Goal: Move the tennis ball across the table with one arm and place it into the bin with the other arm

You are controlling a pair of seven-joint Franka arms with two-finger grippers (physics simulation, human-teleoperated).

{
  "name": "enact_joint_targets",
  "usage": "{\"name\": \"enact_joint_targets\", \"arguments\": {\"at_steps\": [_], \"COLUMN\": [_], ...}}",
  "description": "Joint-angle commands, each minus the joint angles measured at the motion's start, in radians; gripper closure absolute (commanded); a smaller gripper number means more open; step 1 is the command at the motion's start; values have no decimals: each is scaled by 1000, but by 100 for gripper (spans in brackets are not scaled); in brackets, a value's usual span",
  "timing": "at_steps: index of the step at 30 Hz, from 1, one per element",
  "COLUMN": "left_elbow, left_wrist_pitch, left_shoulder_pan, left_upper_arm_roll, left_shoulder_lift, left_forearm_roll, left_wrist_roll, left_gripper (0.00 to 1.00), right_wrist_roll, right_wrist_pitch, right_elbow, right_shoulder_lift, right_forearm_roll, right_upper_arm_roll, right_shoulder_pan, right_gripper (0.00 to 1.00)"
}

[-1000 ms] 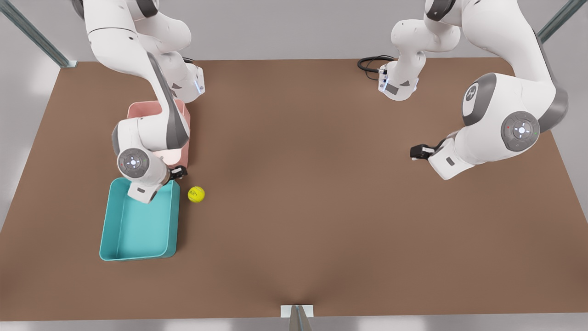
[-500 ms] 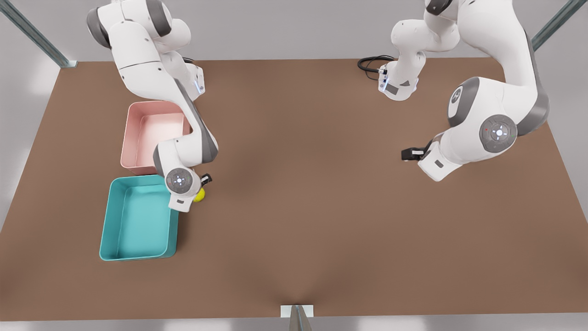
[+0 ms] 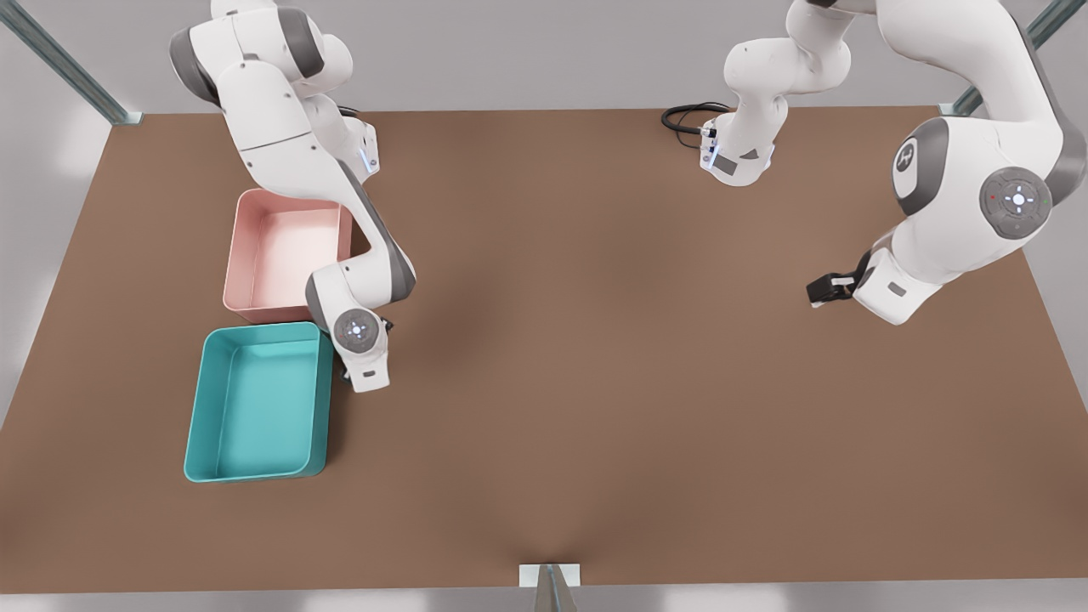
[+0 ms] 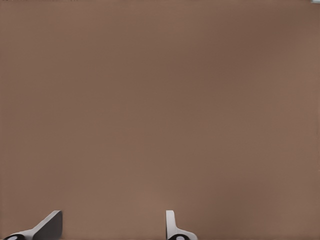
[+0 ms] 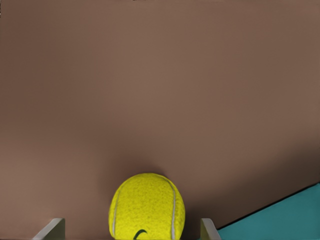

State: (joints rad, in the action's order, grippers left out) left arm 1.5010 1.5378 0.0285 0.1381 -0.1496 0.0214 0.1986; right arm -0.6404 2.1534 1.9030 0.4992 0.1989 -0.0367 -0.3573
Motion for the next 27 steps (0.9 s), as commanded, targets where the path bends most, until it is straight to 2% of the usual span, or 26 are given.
{"name": "enact_joint_targets", "arguments": {"at_steps": [1,4,27], "left_elbow": [1,1,-2], "left_wrist_pitch": [8,-36,-31], "left_shoulder_pan": [7,7,7], "left_upper_arm_roll": [0,0,-2], "left_shoulder_lift": [-2,-11,-16], "left_forearm_roll": [2,0,6], "left_wrist_roll": [-90,-88,-93], "left_gripper": [0,0,0], "right_wrist_roll": [-679,-737,-719], "right_wrist_pitch": [74,72,89], "right_elbow": [1,16,96], "right_shoulder_lift": [1,1,-27], "right_forearm_roll": [24,24,19], "right_upper_arm_roll": [0,-2,-11], "right_shoulder_pan": [7,18,-6], "right_gripper": [0,1,4]}}
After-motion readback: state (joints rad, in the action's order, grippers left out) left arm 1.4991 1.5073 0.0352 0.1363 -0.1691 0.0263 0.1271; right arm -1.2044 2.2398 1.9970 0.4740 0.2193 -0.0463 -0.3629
